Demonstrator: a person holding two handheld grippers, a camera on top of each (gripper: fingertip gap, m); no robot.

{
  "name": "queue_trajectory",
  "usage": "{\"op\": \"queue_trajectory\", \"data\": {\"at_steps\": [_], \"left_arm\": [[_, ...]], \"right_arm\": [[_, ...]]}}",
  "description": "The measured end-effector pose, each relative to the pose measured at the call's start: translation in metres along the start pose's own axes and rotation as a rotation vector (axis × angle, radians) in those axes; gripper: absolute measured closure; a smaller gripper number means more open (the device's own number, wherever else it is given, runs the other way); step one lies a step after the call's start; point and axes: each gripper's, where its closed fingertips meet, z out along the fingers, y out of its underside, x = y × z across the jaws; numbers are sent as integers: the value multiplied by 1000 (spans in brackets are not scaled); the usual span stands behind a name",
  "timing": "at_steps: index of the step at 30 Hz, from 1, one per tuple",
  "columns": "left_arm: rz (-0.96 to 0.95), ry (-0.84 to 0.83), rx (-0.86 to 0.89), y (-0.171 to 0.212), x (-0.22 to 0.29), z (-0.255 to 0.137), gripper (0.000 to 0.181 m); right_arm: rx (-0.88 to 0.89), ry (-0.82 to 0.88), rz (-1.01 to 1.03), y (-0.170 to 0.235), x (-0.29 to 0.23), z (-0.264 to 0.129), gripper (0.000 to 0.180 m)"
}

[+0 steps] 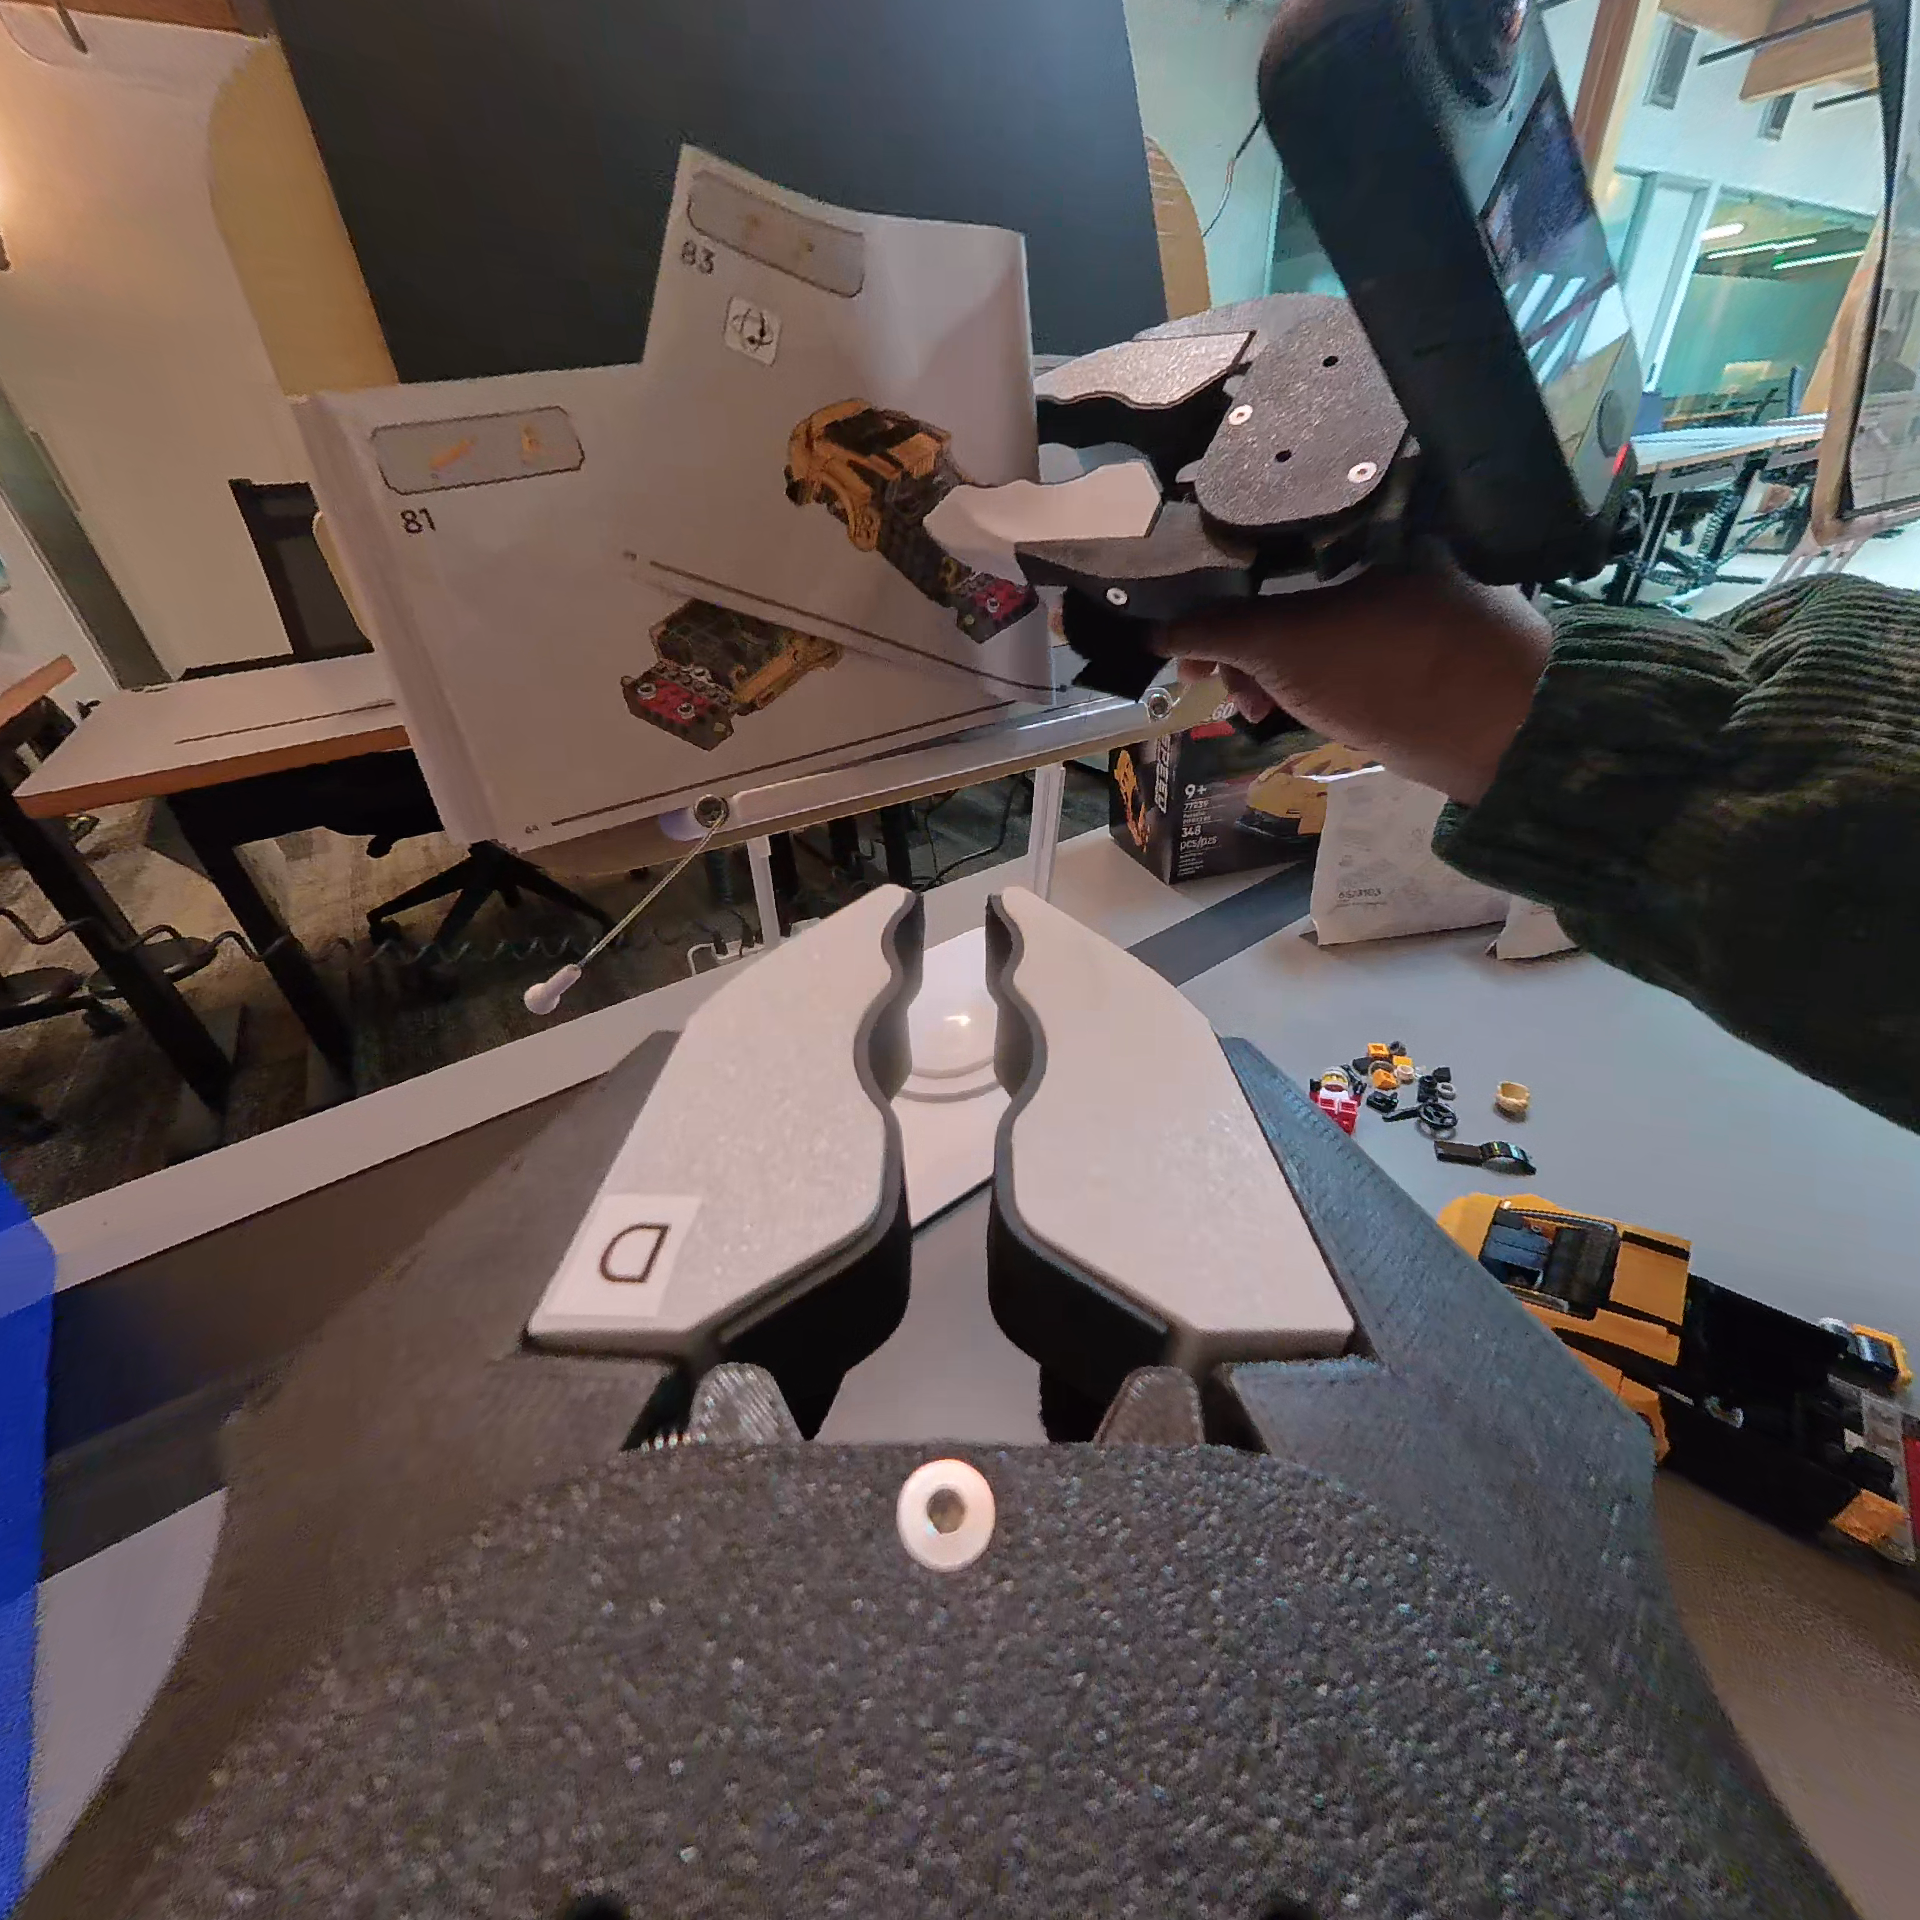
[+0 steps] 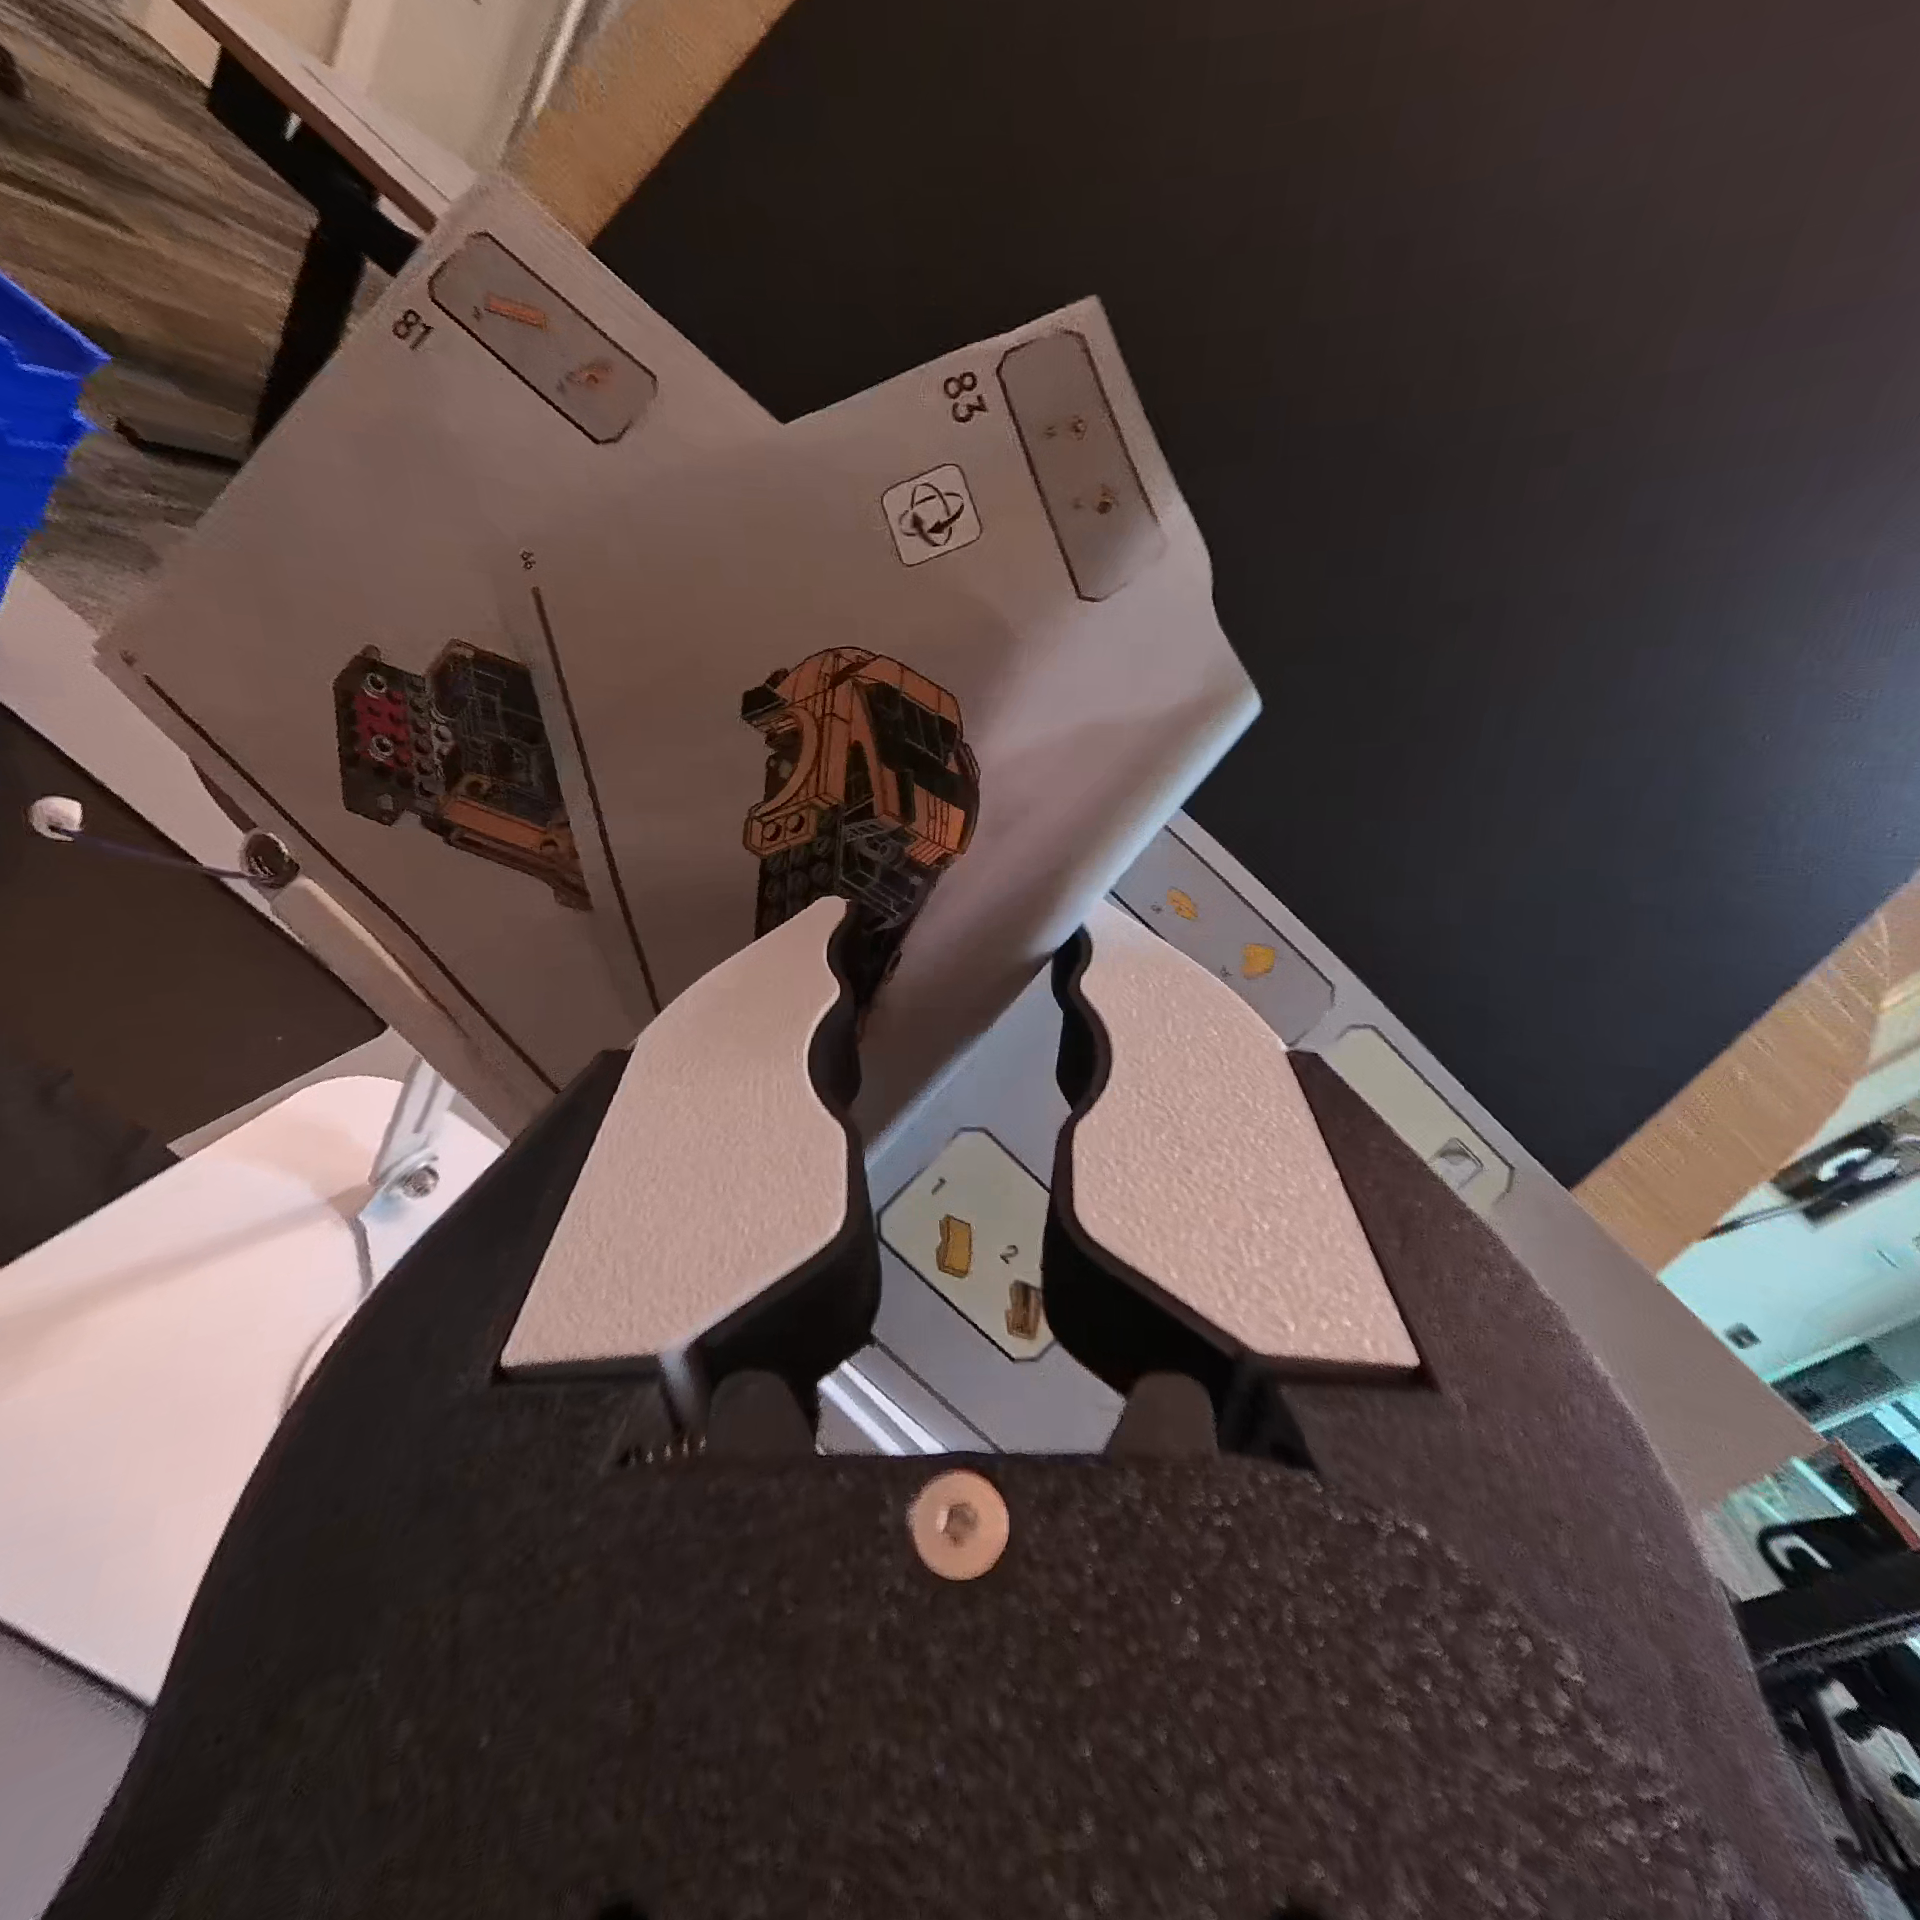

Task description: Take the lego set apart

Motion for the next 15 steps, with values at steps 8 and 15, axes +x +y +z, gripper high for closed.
{"op": "queue_trajectory", "data": {"at_steps": [8, 15], "left_arm": [[7, 20, -22, 8, 5, 2, 169], [1, 25, -27, 11, 4, 2, 169]], "right_arm": [[10, -11, 42, 6, 8, -5, 149], [39, -40, 68, -1, -5, -5, 152]]}}
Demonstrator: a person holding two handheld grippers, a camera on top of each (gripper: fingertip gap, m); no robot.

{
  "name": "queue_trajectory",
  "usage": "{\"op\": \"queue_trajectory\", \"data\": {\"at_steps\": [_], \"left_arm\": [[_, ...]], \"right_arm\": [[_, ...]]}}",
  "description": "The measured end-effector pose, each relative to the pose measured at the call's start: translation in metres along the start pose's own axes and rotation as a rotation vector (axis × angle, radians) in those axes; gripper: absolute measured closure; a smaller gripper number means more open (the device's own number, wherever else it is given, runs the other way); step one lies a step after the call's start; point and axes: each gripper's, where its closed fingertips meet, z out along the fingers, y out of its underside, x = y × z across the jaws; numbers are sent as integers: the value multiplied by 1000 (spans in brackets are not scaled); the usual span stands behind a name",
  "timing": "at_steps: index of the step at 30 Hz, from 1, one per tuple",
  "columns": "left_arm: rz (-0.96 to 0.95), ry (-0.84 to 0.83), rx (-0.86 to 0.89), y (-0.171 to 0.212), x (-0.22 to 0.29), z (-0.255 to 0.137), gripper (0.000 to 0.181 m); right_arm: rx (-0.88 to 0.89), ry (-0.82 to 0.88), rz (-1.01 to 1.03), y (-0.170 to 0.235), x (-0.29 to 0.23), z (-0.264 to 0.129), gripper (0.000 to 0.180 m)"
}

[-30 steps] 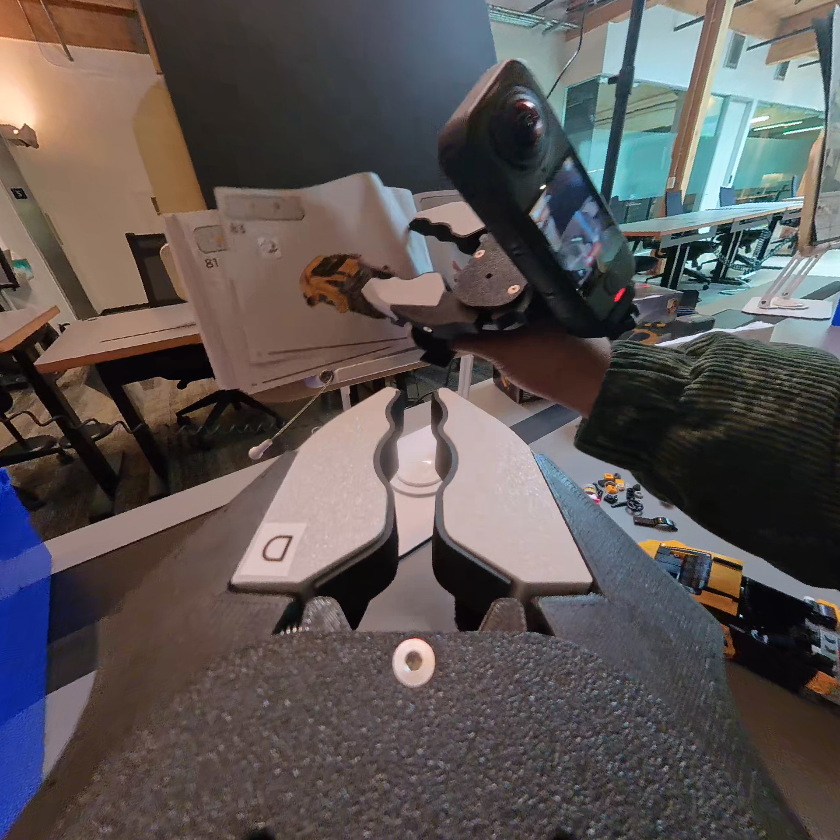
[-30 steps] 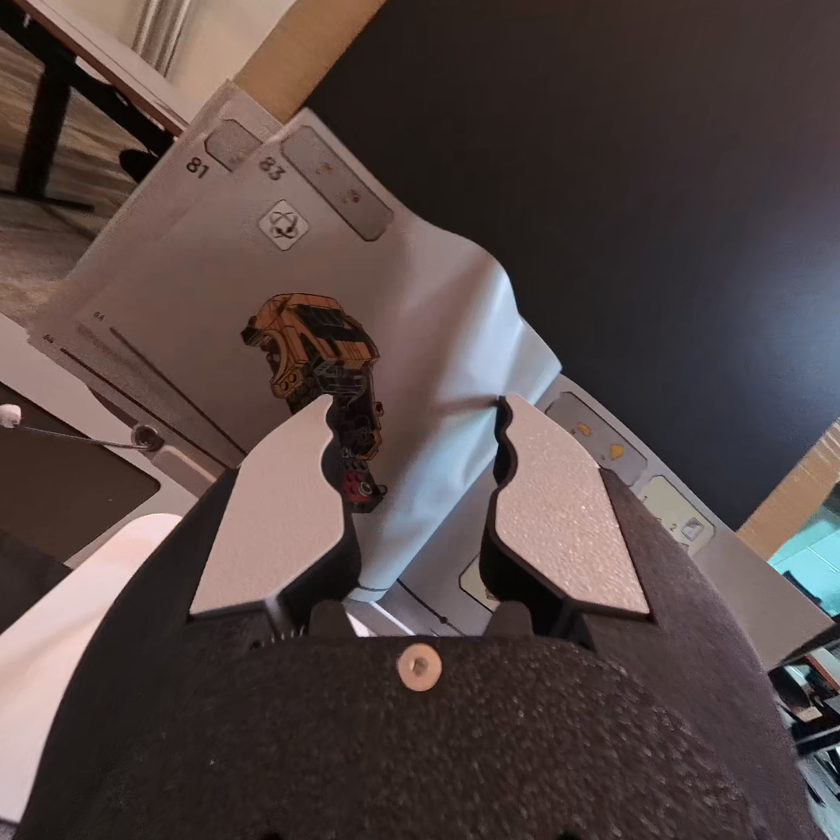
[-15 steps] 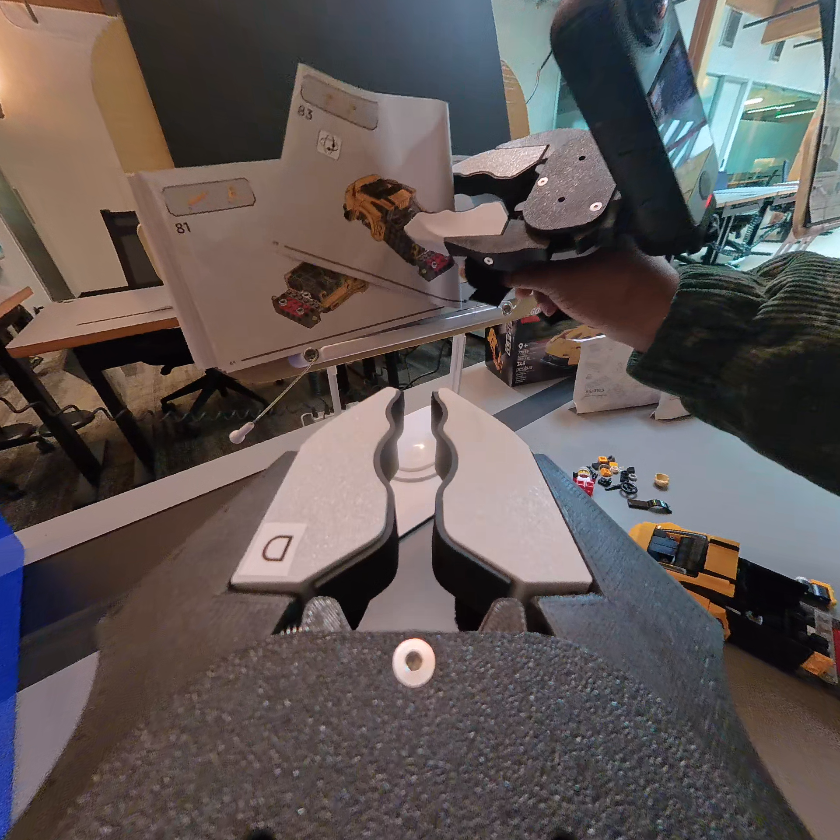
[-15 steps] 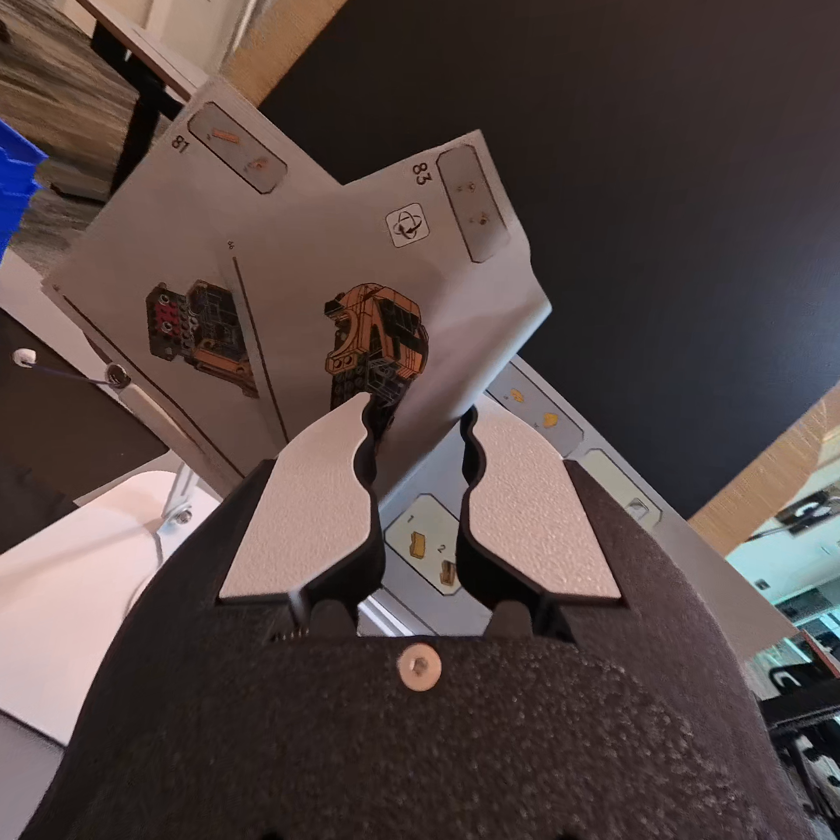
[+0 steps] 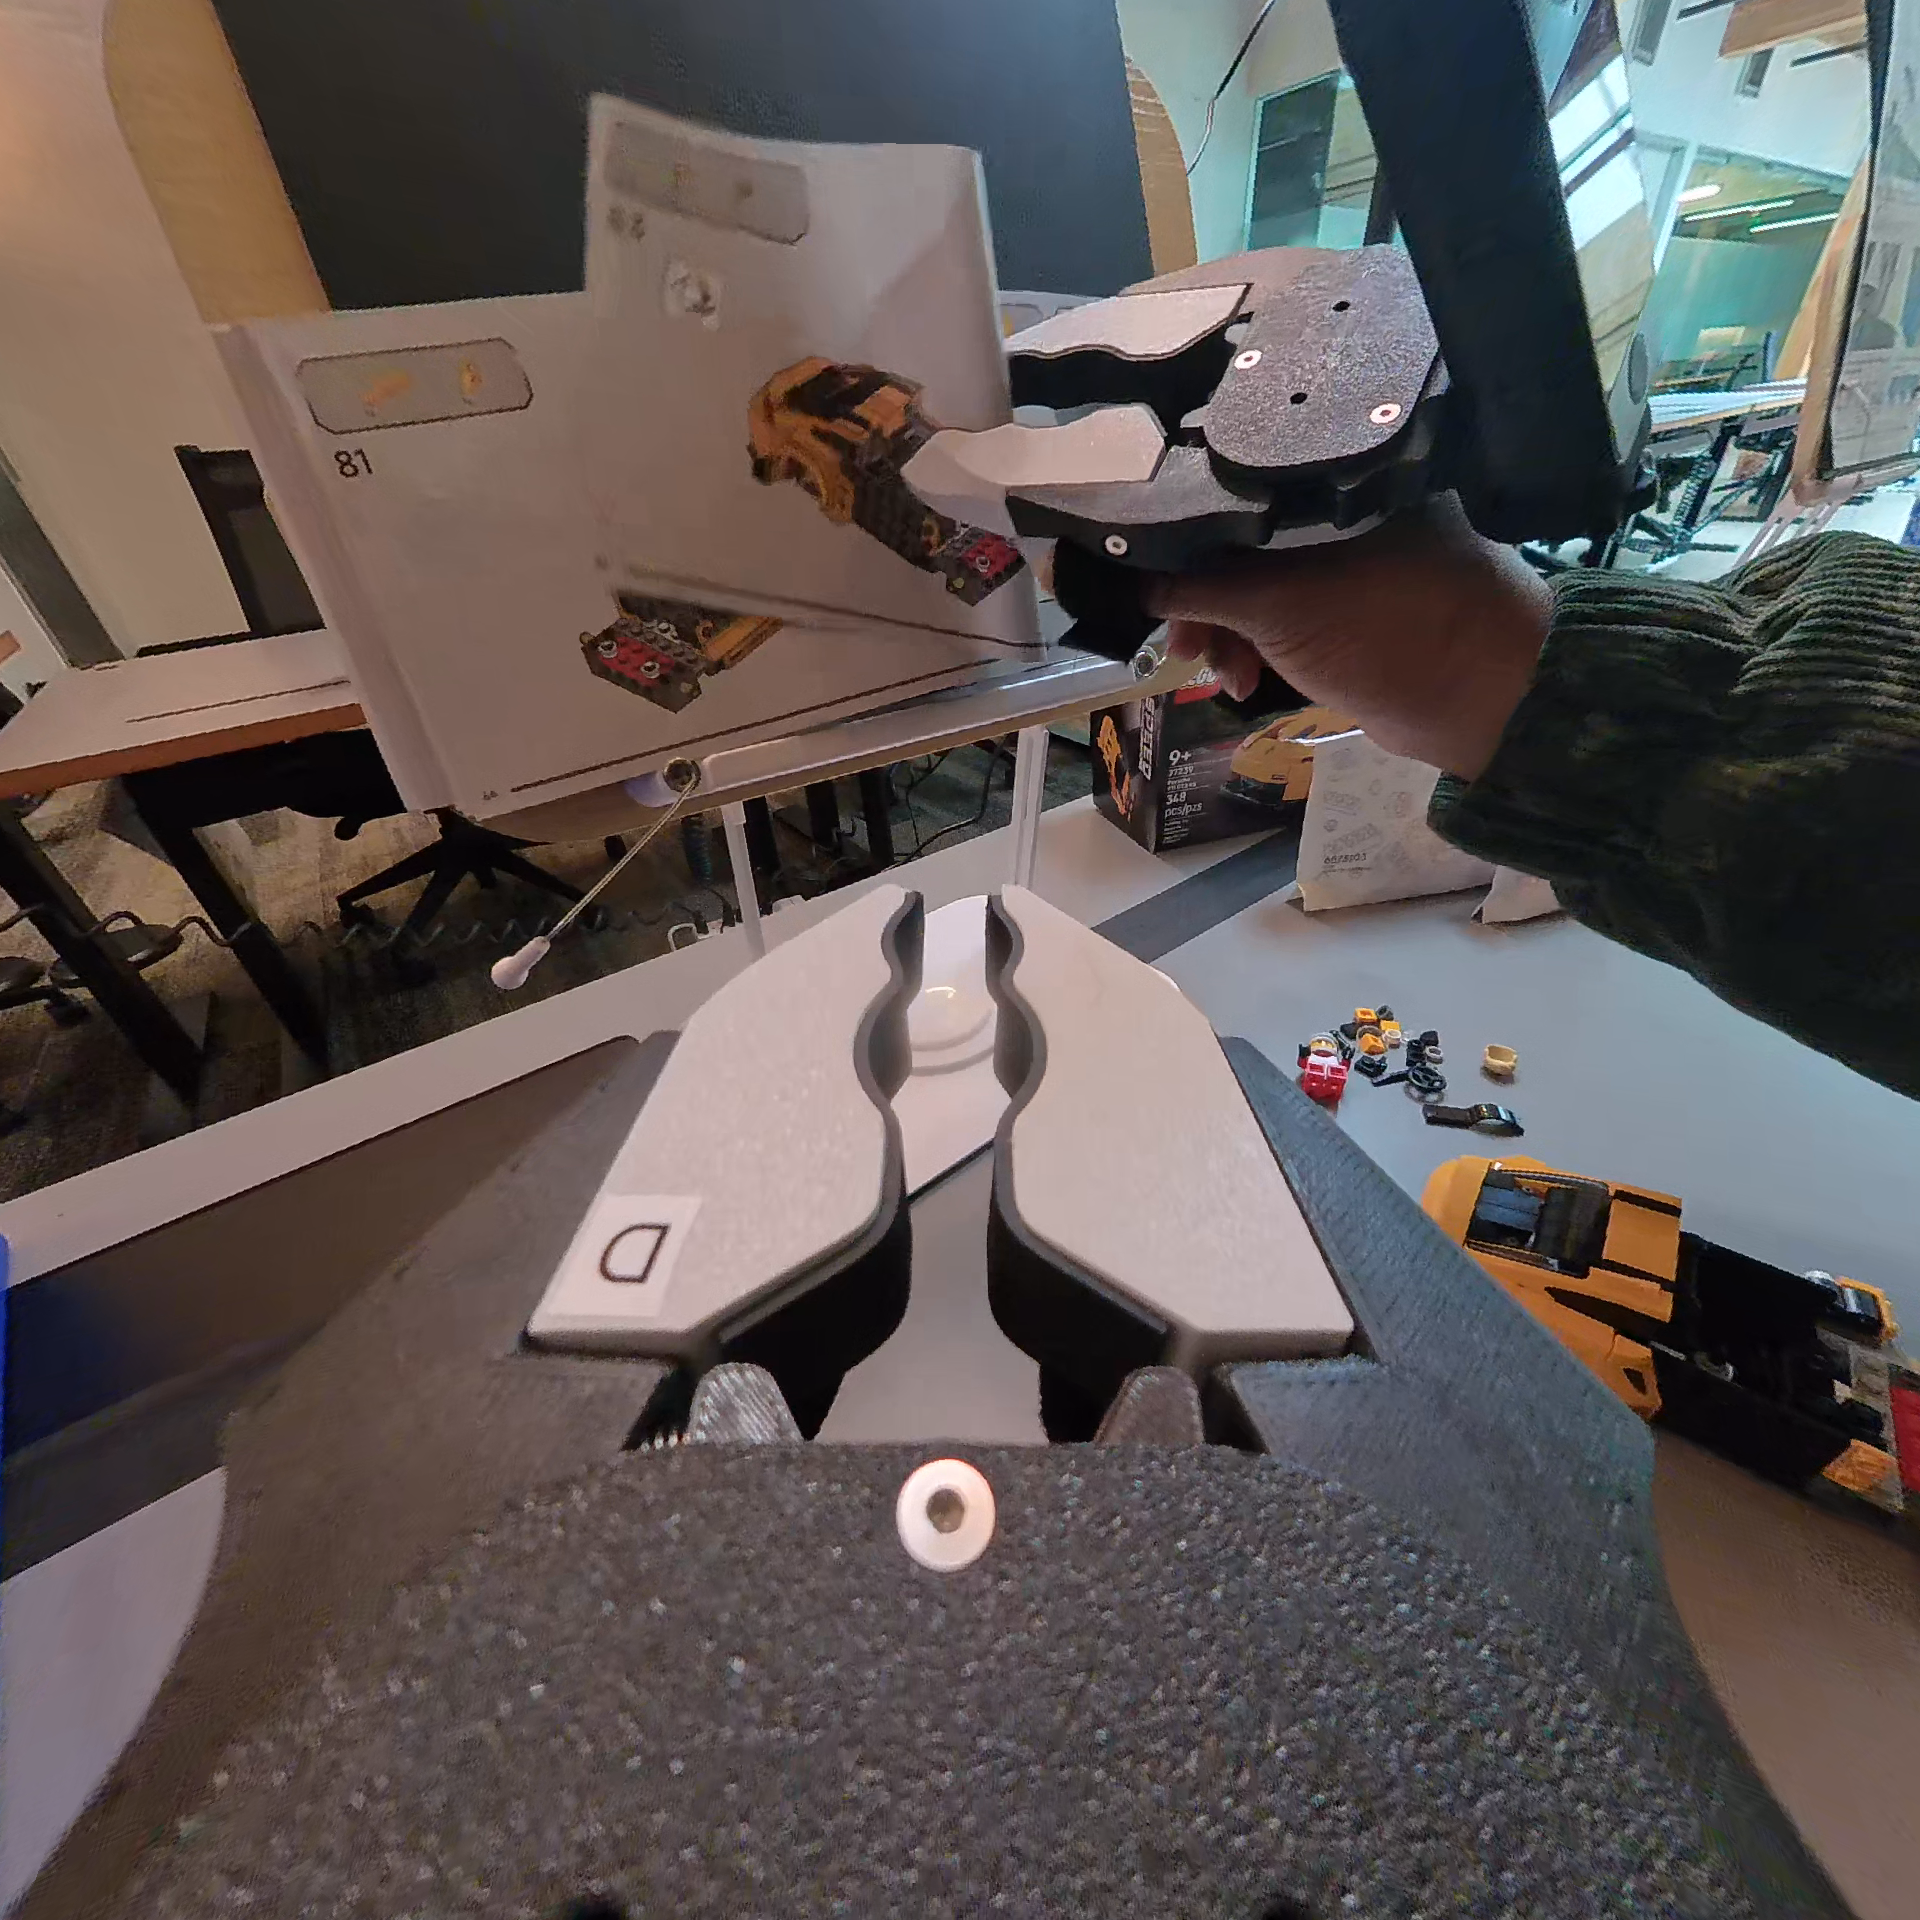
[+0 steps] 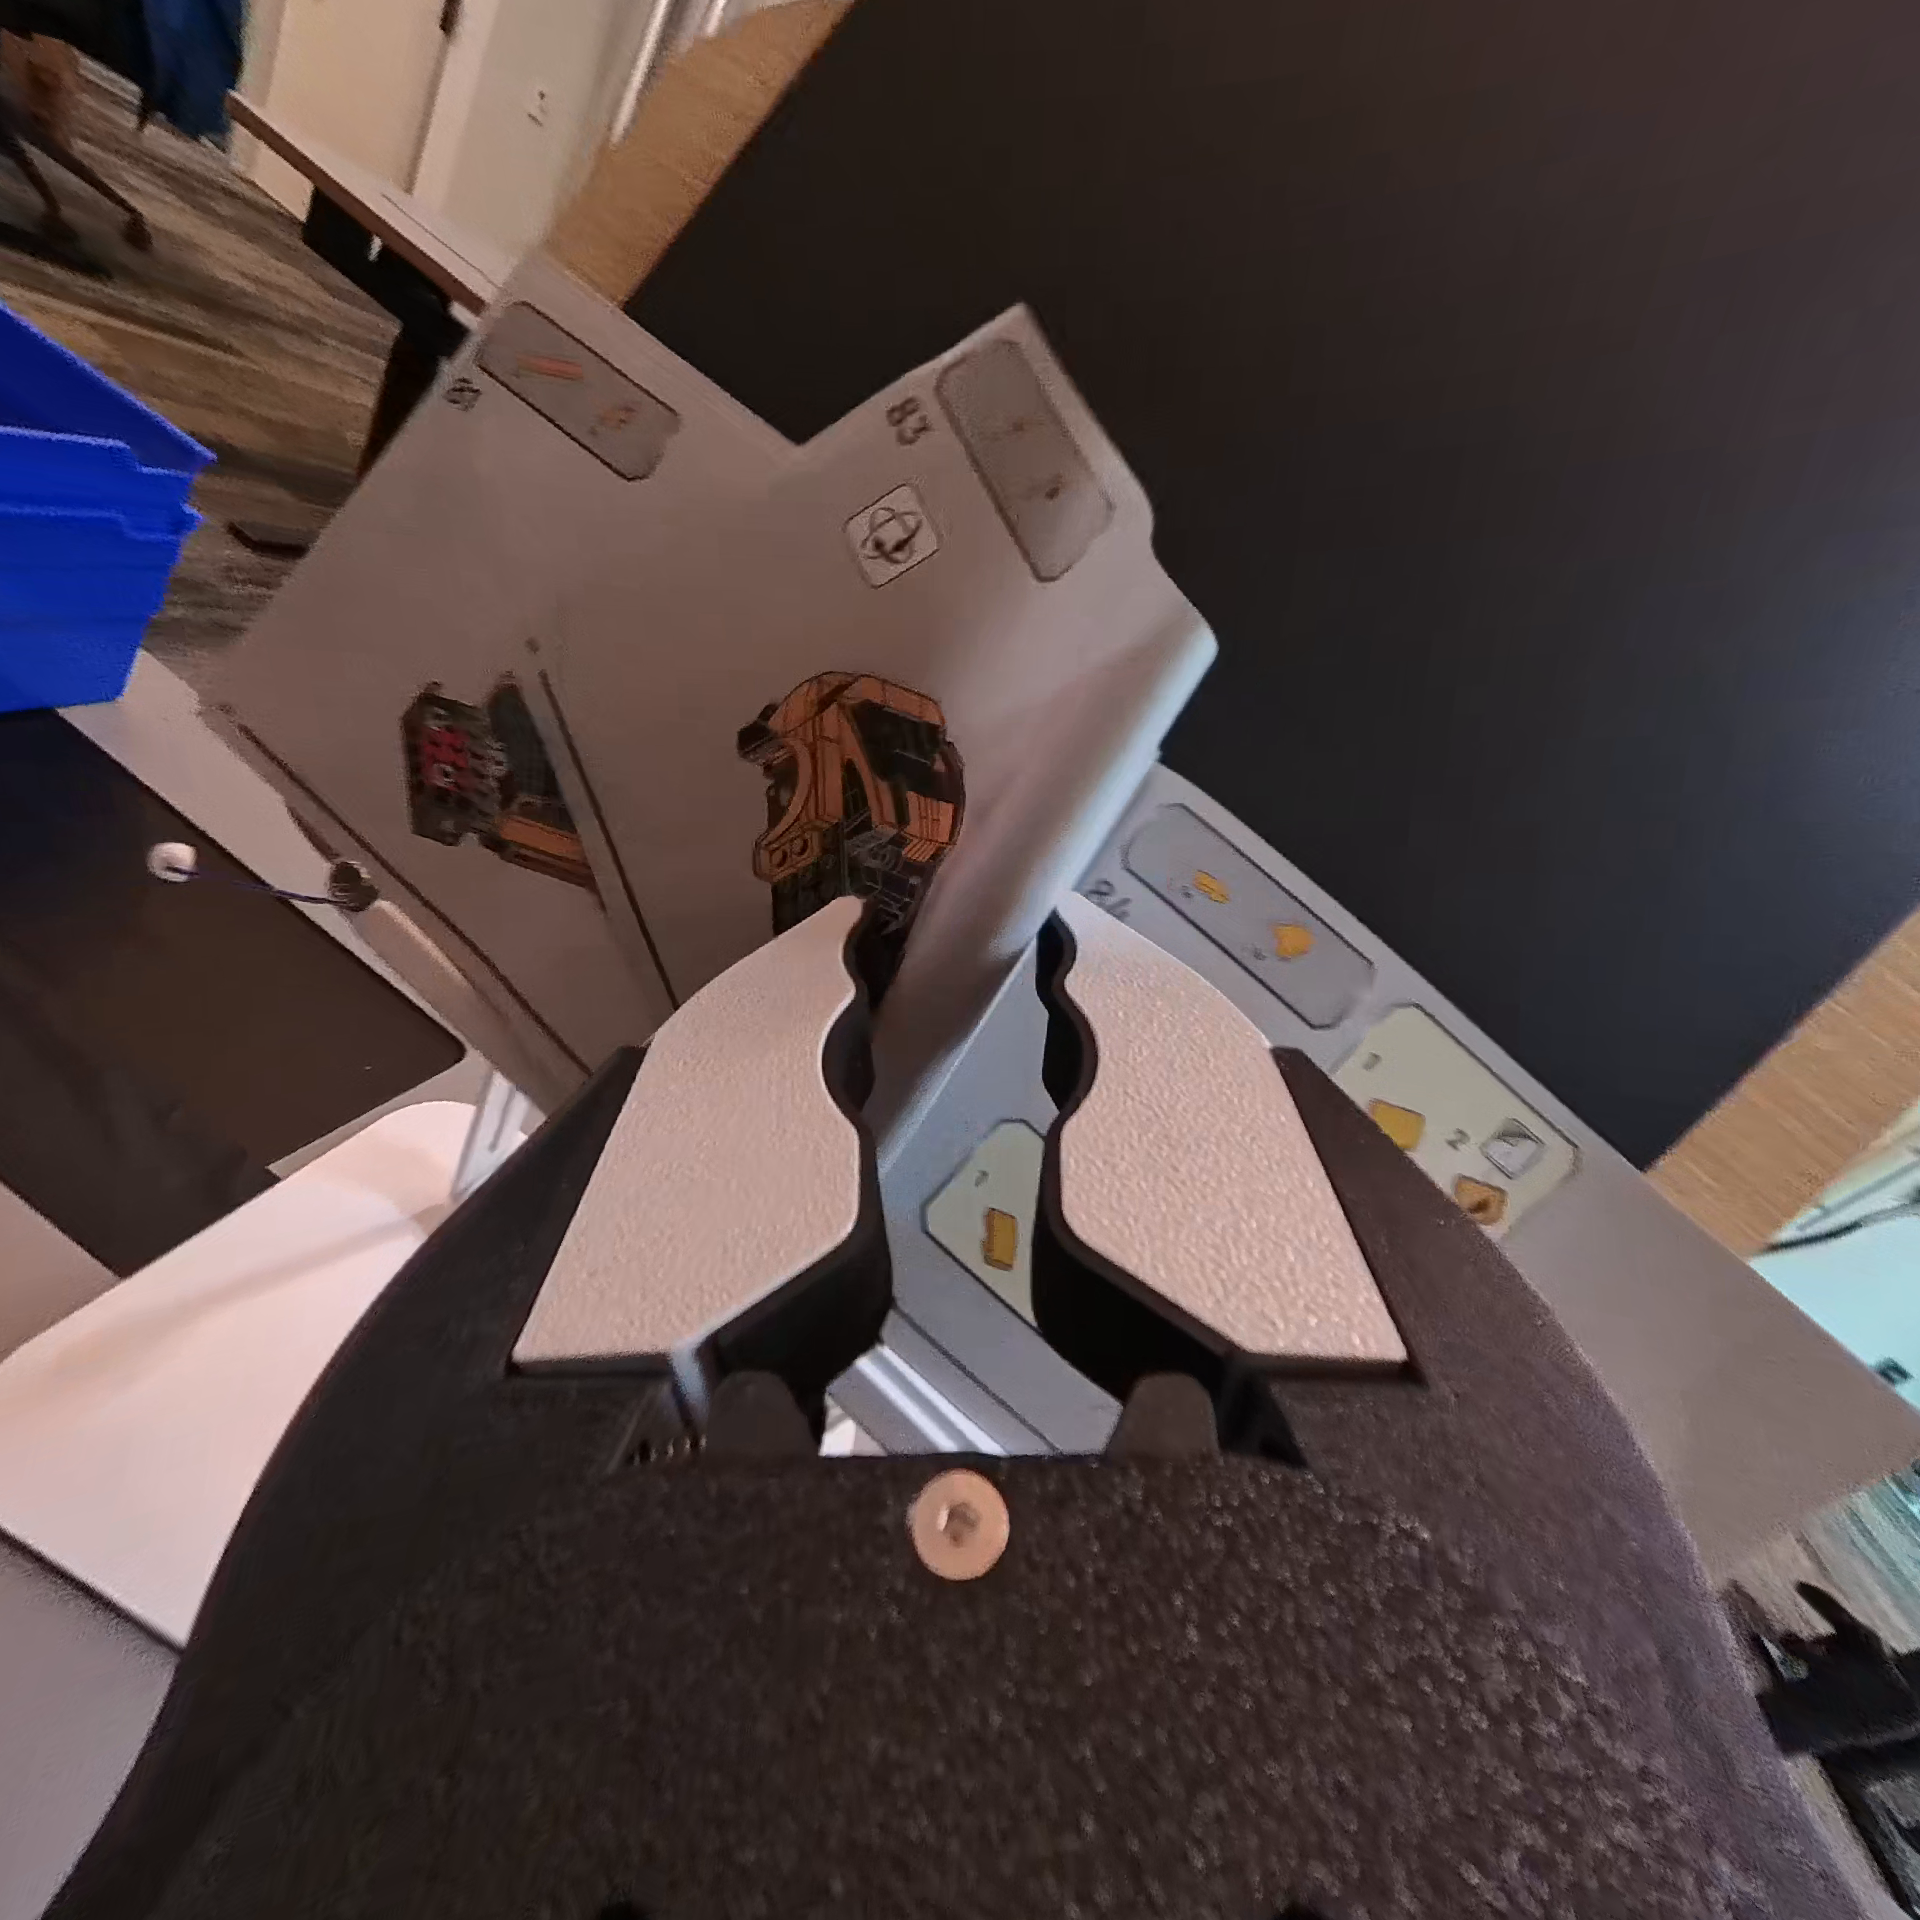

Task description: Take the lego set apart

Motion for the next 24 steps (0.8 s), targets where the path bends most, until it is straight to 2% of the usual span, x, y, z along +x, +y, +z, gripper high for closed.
{"op": "queue_trajectory", "data": {"at_steps": [2, 6, 9, 14, 17, 20, 23, 24], "left_arm": [[-1, 3, -4, 1, 1, 0, 170], [5, 7, -8, 2, 3, 0, 169], [0, 12, -14, 4, 3, 1, 169], [2, 25, -30, 9, 7, 2, 169], [2, 23, -31, 11, 8, 1, 170], [-3, 22, -34, 12, 9, 0, 177], [1, 20, -15, 10, 12, -3, 181], [11, 20, -11, 10, 13, -4, 181]], "right_arm": [[7, -28, -22, -3, -12, 2, 147], [4, -113, -55, -4, -38, 7, 125], [13, -186, -120, -3, -59, 6, 115], [39, -340, -203, 6, -89, -14, 115], [141, -326, -170, -1, -80, -38, 126], [214, -239, -116, -1, -56, -68, 141], [207, -109, -9, 13, -23, -100, 180], [169, -82, 24, 22, -14, -109, 180]]}}
